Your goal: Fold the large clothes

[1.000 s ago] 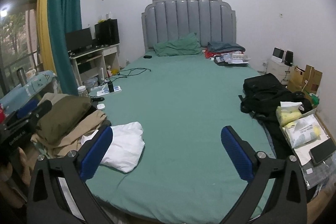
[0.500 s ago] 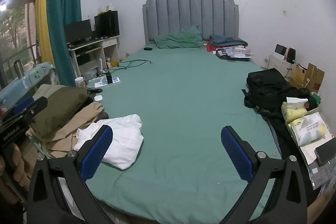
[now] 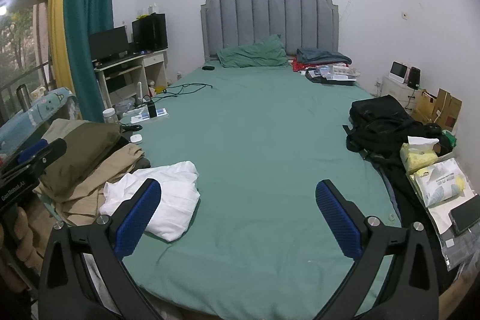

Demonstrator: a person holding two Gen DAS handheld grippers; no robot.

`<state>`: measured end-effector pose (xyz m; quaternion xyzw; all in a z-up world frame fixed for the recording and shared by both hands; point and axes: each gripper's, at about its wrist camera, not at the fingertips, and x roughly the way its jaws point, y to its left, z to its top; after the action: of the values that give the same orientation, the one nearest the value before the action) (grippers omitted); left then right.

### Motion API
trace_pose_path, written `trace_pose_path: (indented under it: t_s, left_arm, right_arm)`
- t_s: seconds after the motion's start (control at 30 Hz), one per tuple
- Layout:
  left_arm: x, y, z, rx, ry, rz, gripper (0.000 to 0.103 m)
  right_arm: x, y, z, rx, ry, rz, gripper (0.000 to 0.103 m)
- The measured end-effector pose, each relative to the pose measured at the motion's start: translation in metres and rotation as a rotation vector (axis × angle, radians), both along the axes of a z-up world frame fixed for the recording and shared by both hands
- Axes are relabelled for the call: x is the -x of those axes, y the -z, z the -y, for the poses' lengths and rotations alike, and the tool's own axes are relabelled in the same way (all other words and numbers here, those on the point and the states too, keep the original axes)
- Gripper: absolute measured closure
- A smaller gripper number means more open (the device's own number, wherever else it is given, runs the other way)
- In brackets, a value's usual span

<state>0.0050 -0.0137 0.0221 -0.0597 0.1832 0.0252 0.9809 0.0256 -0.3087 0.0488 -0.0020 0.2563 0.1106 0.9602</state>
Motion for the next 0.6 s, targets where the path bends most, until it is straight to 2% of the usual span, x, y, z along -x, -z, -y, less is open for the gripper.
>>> trace_pose_path:
  t_s: [0.6]
  left_arm:
    - [0.0003, -0.0003, 0.0032, -0.012, 0.001, 0.002, 0.023]
  right_arm:
    - [0.0013, 0.0001, -0.0002, 0.003, -0.001, 0.003, 0.001]
